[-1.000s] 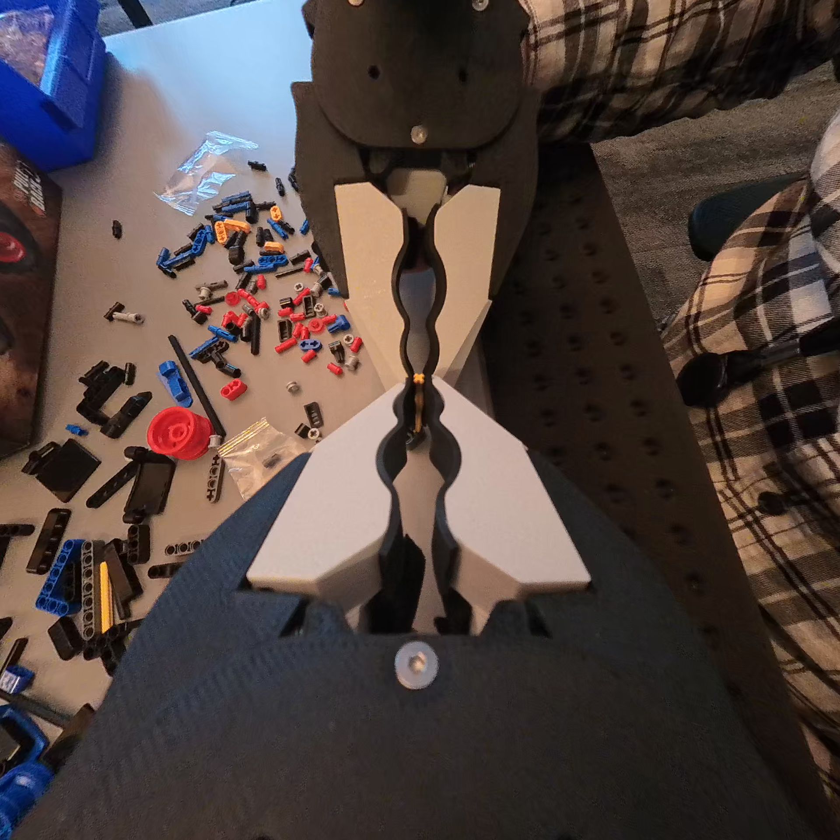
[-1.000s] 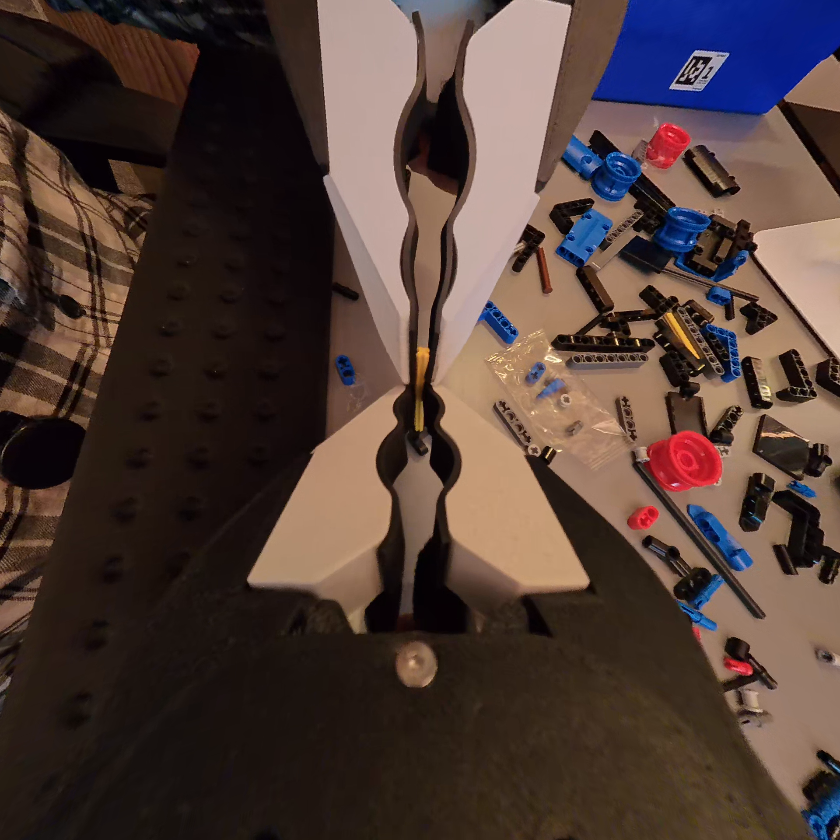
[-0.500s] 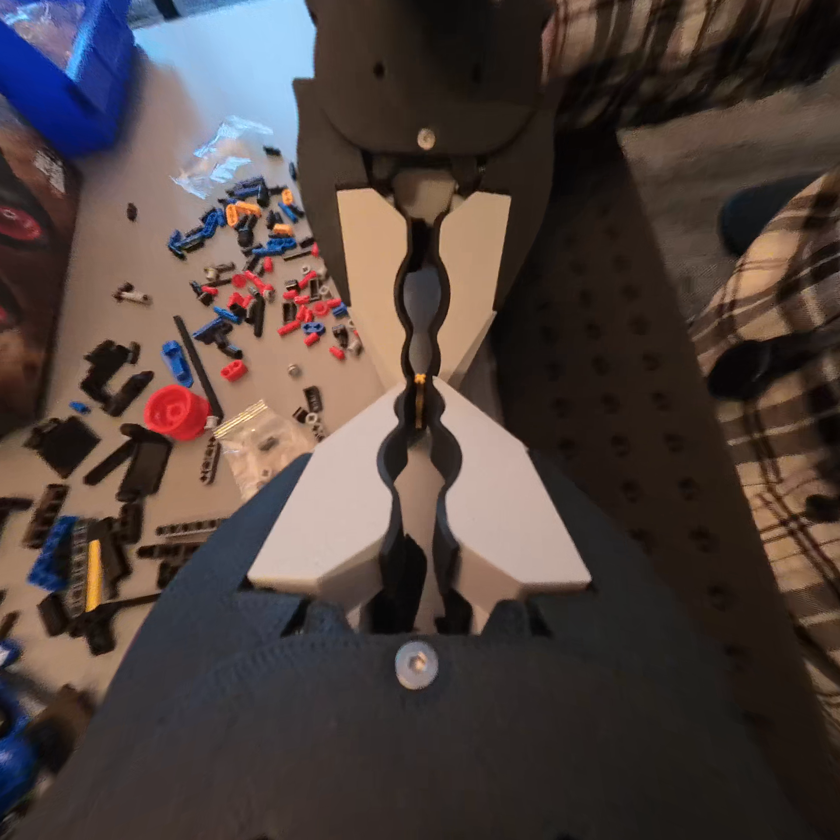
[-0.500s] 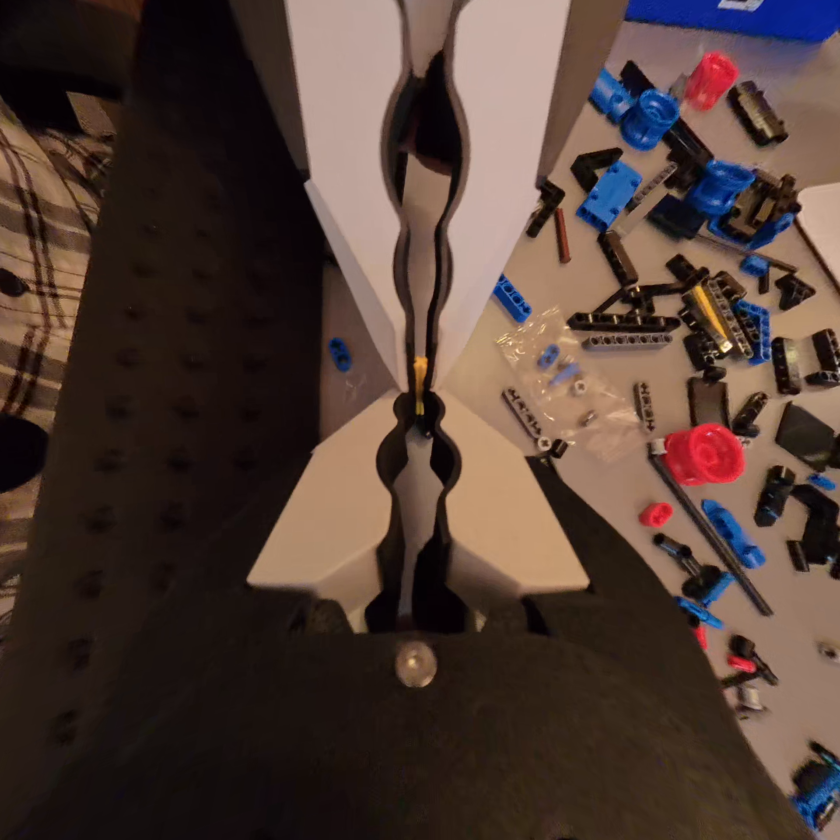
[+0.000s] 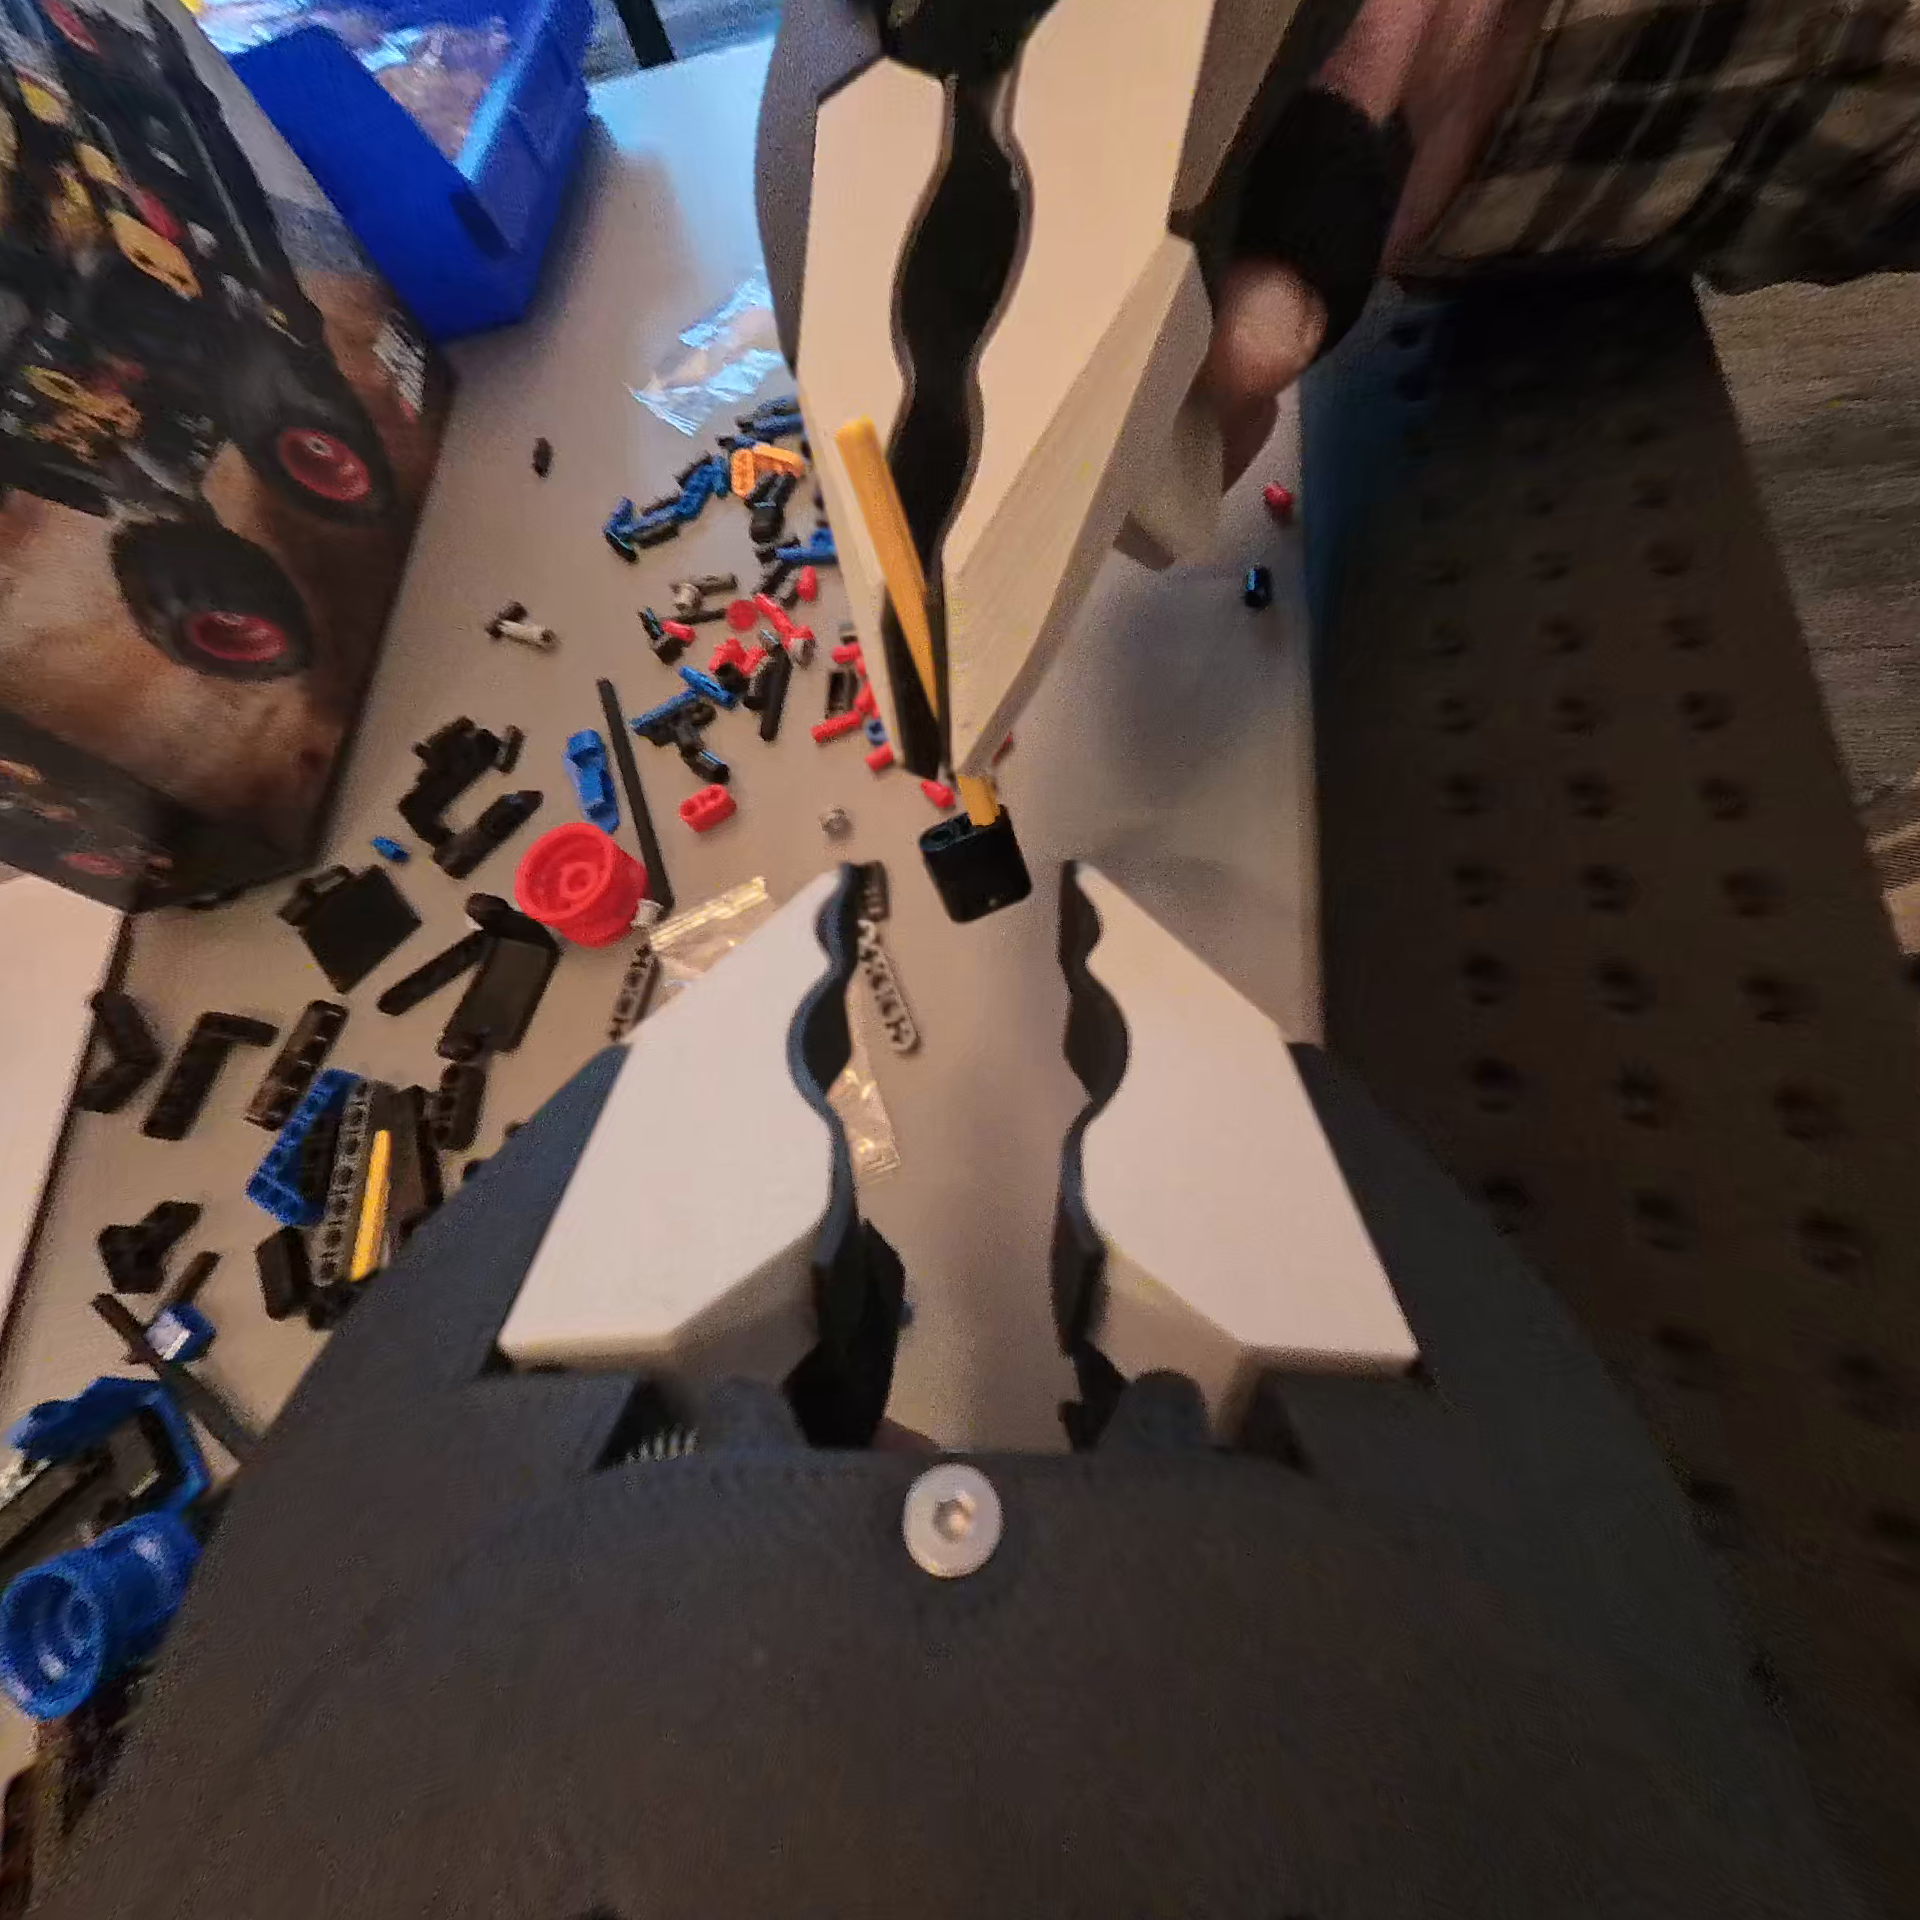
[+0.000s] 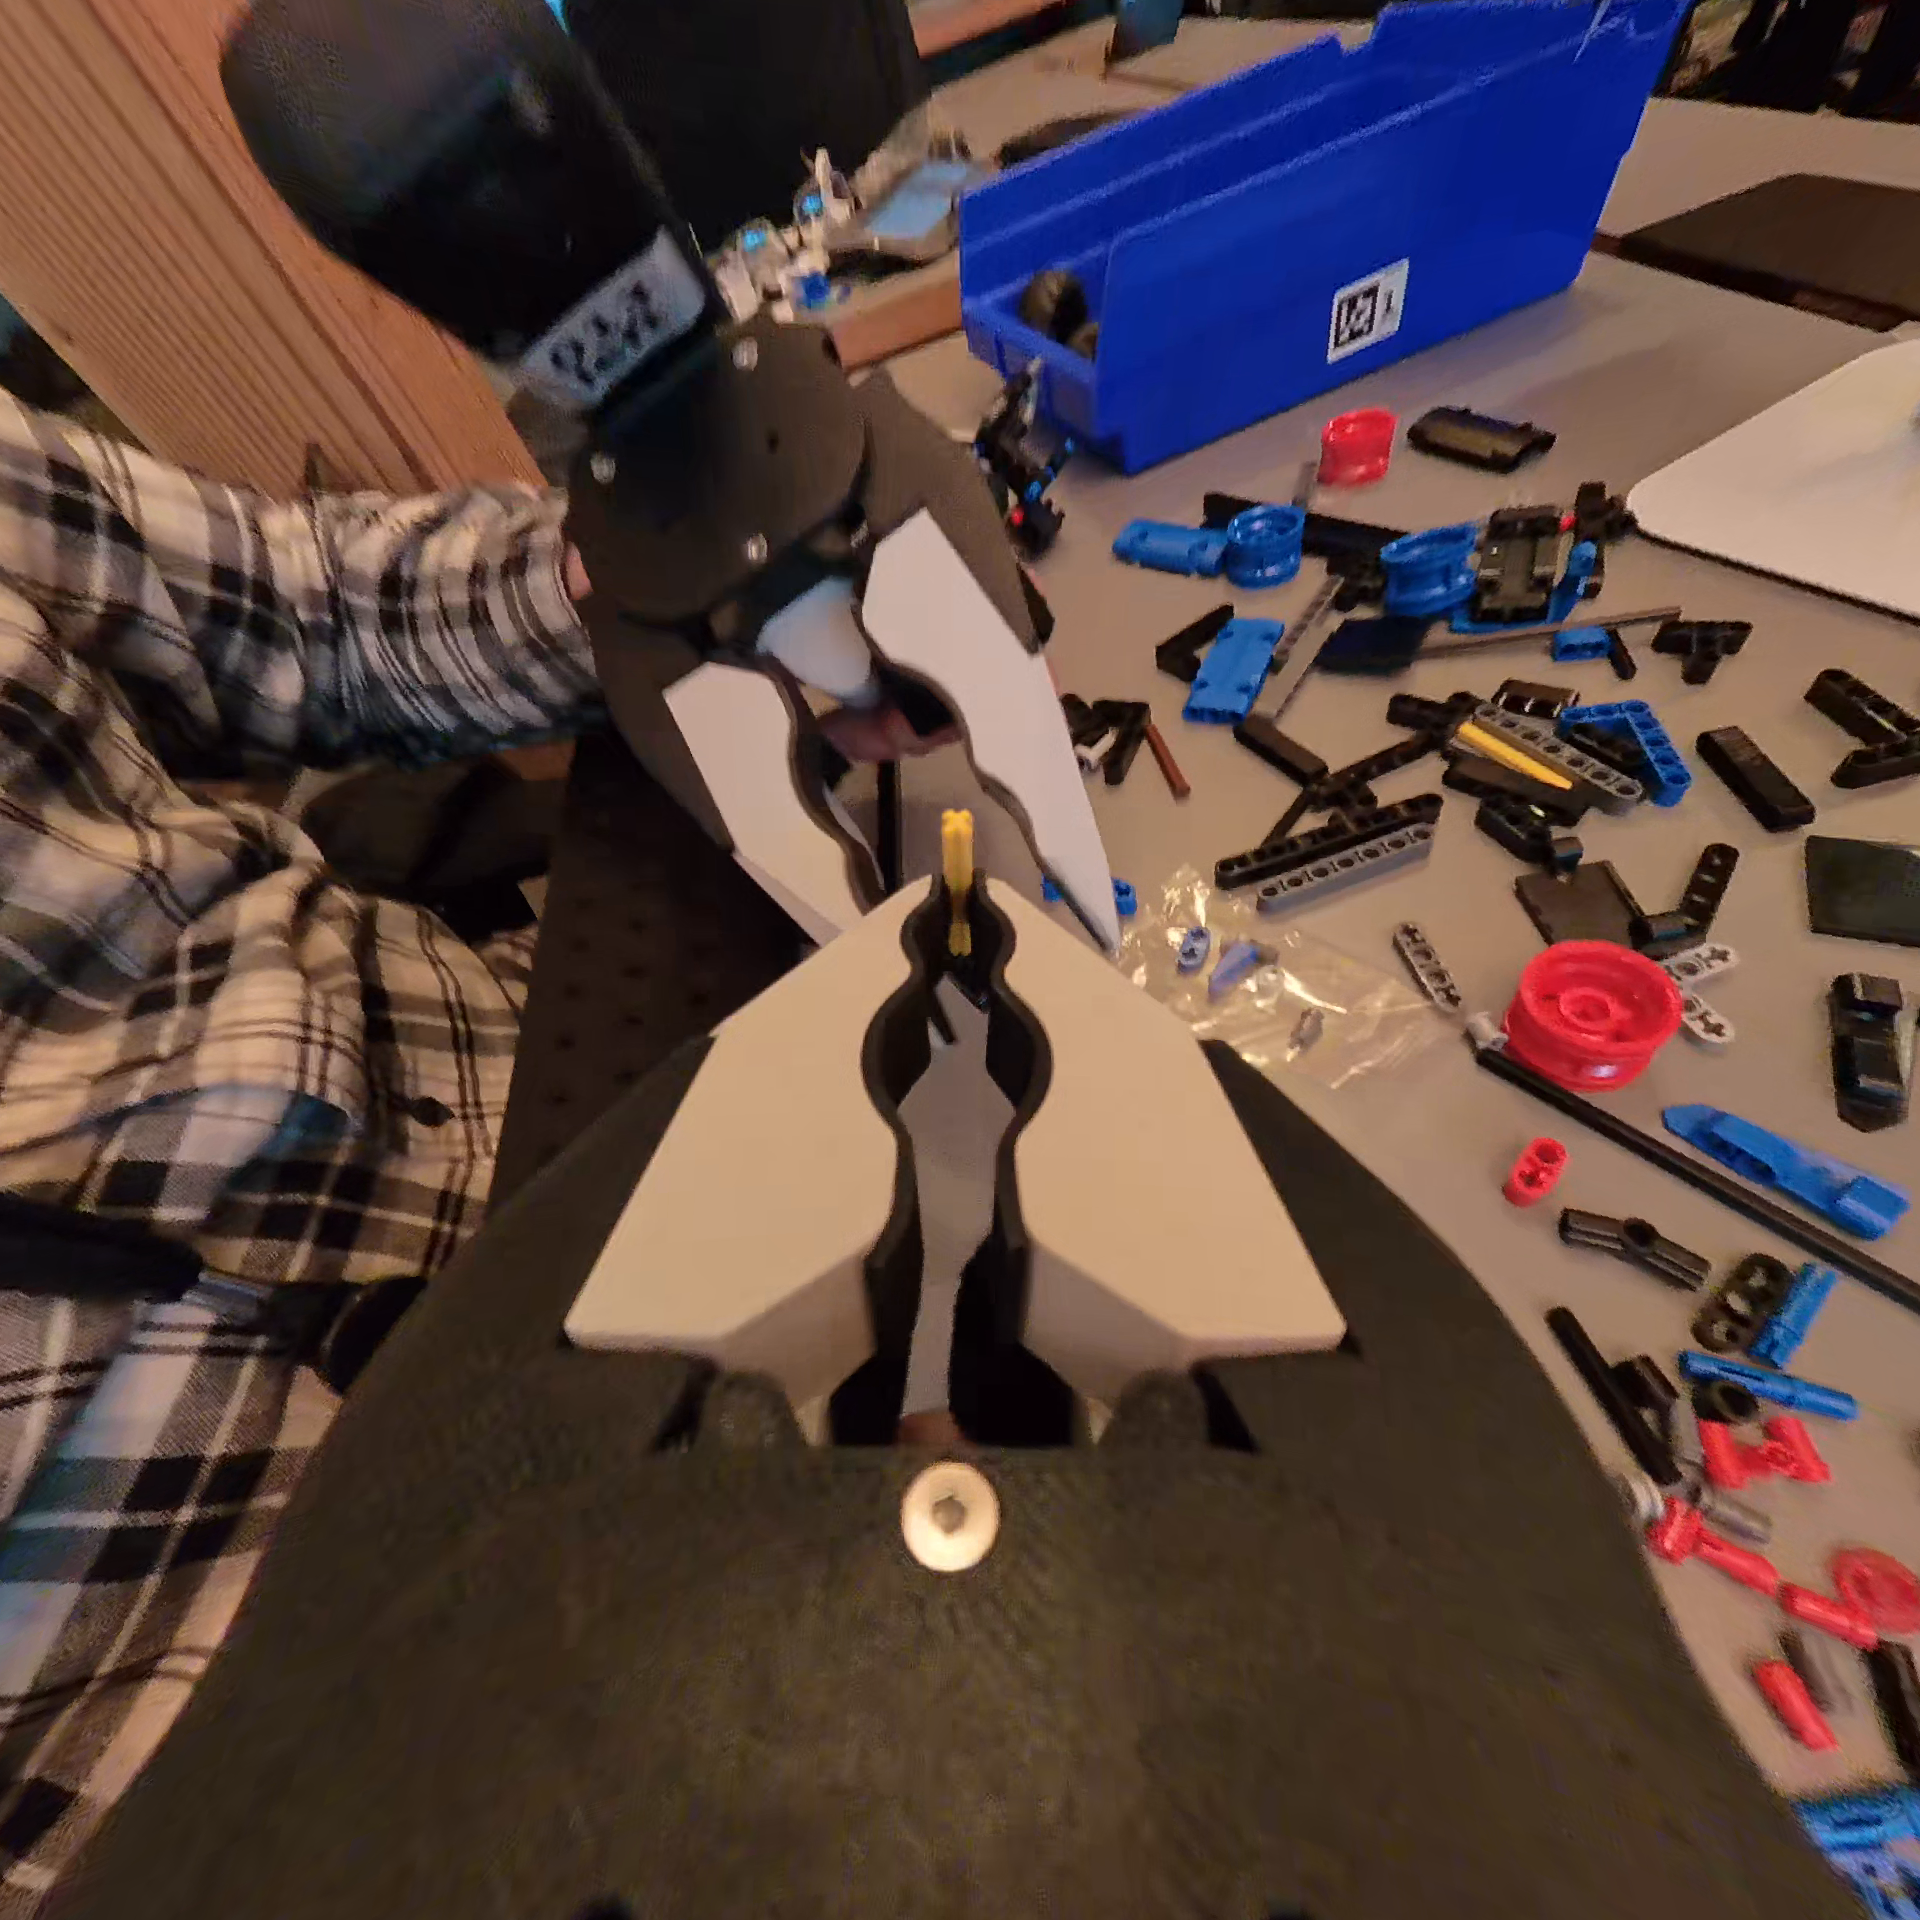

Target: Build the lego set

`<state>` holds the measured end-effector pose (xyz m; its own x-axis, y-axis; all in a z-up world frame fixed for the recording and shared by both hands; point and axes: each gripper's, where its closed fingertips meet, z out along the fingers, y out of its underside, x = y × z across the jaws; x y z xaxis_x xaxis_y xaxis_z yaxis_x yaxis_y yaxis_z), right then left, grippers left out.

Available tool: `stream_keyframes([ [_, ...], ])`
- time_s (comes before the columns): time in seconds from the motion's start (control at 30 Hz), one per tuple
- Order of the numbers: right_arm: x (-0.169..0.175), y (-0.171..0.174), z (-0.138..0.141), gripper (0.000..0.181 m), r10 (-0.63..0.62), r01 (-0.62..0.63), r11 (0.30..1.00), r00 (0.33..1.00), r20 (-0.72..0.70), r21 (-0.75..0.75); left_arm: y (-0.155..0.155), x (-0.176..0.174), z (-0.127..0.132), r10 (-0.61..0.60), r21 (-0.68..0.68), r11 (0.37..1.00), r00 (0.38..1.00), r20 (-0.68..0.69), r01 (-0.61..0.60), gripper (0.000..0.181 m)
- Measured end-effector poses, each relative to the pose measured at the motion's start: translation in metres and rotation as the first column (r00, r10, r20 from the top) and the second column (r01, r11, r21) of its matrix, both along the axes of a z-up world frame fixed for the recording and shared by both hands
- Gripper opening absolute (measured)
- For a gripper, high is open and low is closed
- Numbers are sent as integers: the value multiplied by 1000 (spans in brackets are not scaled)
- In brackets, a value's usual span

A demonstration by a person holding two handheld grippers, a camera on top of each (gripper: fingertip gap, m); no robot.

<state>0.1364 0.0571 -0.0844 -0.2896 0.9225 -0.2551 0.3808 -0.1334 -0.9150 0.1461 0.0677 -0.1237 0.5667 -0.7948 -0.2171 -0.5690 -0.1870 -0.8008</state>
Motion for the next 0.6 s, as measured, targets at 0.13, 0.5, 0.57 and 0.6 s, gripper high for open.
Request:
stream_keyframes([
  [0.13,-4,5,10,2,-36,36,999,998,-51,0,5,-2,7,16,84,996,1000,-11,-15,17],
  [0.5,-12,23,19,9,-116,128,957,991,-65,260,19,-20,6,102,155,984,991,-82,-88,17],
  [0.57,-15,22,16,8,-114,125,955,992,-55,268,21,-22,5,103,166,982,990,-95,-87,17],
  [0.6,-17,21,16,7,-114,125,955,992,-56,268,22,-23,5,103,170,982,990,-95,-86,17],
])
